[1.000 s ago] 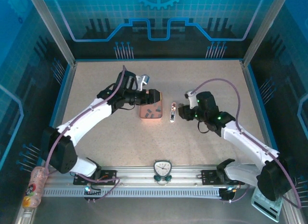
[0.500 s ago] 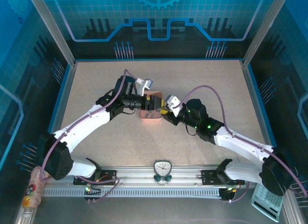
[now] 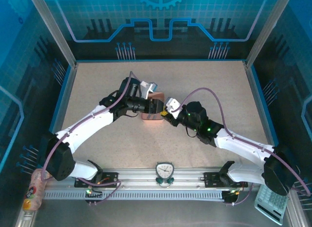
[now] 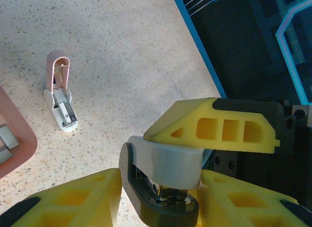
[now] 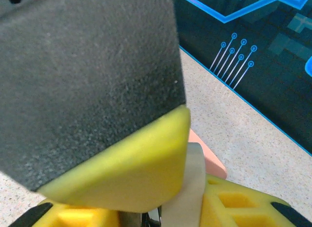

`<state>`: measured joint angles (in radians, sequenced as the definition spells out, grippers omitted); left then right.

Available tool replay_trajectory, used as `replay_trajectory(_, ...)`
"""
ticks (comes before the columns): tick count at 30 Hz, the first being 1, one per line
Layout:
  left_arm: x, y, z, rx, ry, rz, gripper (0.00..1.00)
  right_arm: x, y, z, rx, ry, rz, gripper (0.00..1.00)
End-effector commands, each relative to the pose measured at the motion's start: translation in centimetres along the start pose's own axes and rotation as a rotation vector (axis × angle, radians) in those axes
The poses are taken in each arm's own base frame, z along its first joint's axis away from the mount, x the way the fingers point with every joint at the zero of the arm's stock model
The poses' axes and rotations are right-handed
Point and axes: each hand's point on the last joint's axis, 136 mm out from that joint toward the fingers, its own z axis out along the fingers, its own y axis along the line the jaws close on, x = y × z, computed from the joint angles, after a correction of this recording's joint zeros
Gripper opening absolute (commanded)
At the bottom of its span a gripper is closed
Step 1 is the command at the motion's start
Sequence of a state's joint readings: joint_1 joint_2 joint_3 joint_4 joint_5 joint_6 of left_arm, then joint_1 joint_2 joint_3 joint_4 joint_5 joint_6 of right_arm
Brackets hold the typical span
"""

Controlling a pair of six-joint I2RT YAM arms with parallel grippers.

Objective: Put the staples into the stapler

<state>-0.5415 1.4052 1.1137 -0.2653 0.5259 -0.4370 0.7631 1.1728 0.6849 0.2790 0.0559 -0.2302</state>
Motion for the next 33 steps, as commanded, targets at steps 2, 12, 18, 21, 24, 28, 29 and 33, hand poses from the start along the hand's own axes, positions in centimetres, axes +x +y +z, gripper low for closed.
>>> replay_trajectory(2,0.4,-0.6,0.6,0.023,0.051,0.003,0.37,-1.7,-0.3,-0.3,0.034,-0.063,-0.02,0.38)
replay_trajectory(12,0.1,-0.2,0.7,0.023,0.056,0.158,0.0,-1.6,-0.1,-1.8,-0.01,-0.077,0.038,0.5)
replay_trajectory(18,0.5,-1.4,0.4,0.104,0.063,0.382,0.0,-0.4,0.7,-5.0,-0.157,-0.045,0.128,0.6)
replay_trajectory(21,1.5,-2.6,0.1,0.196,0.078,0.499,0.0,-0.2,0.9,-6.2,-0.244,-0.039,0.172,0.6)
replay_trajectory(24,2.6,-3.5,-0.4,0.269,0.078,0.621,0.0,-0.4,1.8,-7.2,-0.343,-0.026,0.178,0.59)
replay_trajectory(28,3.6,-4.3,-1.1,0.336,0.045,0.729,0.0,-0.5,3.2,-7.7,-0.449,-0.012,0.135,0.58)
replay_trajectory(29,3.9,-4.5,-1.3,0.355,0.035,0.757,0.0,-0.5,3.3,-7.6,-0.458,-0.005,0.135,0.58)
replay_trajectory(33,4.8,-4.9,-1.8,0.387,0.018,0.823,0.0,-0.7,3.7,-7.2,-0.512,0.004,0.132,0.58)
